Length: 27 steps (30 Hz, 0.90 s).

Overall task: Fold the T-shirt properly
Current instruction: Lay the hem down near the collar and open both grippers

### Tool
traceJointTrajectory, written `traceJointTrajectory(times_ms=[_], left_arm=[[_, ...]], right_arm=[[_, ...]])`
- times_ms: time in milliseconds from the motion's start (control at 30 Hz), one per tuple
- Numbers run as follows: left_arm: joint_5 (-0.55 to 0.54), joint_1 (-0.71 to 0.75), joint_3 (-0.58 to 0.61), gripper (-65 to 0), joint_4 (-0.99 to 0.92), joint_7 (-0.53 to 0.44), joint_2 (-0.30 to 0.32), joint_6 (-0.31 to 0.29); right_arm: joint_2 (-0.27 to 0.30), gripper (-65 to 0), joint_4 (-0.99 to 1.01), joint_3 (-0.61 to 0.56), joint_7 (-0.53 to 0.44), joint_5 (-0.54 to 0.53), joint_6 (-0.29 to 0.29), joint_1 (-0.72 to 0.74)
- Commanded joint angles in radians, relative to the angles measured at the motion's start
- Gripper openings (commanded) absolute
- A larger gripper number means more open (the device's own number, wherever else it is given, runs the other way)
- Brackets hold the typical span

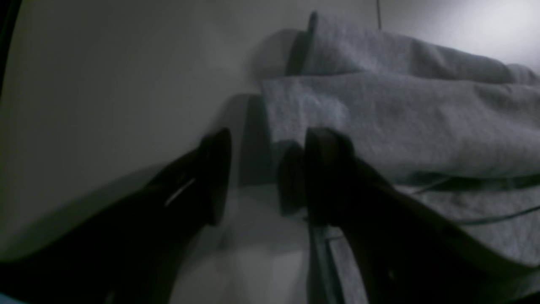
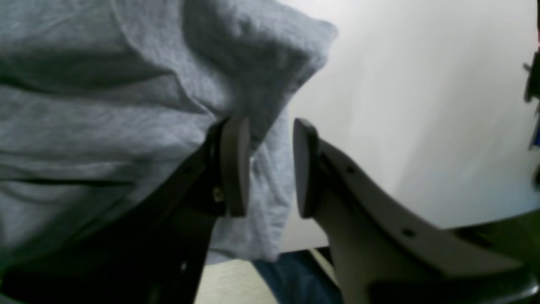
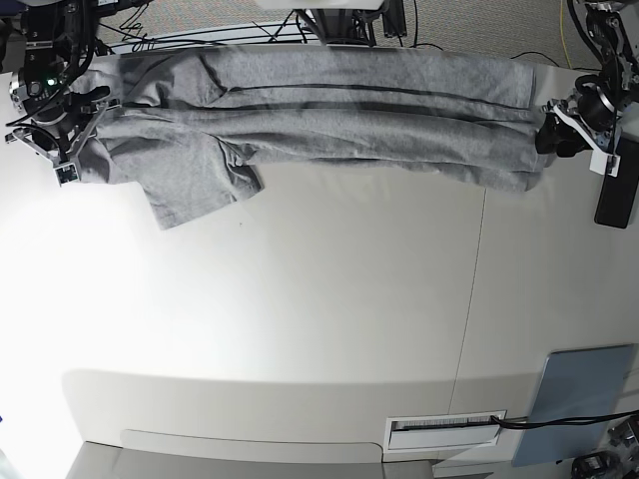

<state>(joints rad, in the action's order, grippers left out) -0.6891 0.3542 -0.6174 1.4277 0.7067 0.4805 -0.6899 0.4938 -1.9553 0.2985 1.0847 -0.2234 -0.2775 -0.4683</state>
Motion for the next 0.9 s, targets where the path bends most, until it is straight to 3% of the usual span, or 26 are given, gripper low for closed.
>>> traceJointTrajectory(times_ms=[0, 233, 333, 467, 867], left_arm=[[-0.014, -0.002, -0.011, -35.6, 0.014, -0.018, 0.024, -0.008], [-0.014, -0.003, -0.011, -35.6, 0.014, -0.019, 0.024, -0.008], [-0.015, -0.003, -0.011, -35.6, 0.014, -0.019, 0.024, -0.008], [-0.067, -0.003, -0.011, -35.6, 0.014, -0.018, 0.024, -0.008], [-0.071, -0.002, -0.011, -35.6, 0.014, -0.018, 0.024, -0.008]], right_arm=[[0.019, -46.7, -0.014, 0.011, -0.013, -0.006, 0.005, 0.006], [0.019, -46.7, -0.014, 0.011, -0.053, -0.124, 0.004, 0.094], [0.018, -46.7, -0.011, 0.009, -0.092, -0.136, 0.005, 0.167], [0.016, -46.7, 0.066, -0.024, -0.062, -0.137, 0.006, 0.291], [0.003, -46.7, 0.407, -0.365, 0.0, -0.153, 0.006, 0.593]])
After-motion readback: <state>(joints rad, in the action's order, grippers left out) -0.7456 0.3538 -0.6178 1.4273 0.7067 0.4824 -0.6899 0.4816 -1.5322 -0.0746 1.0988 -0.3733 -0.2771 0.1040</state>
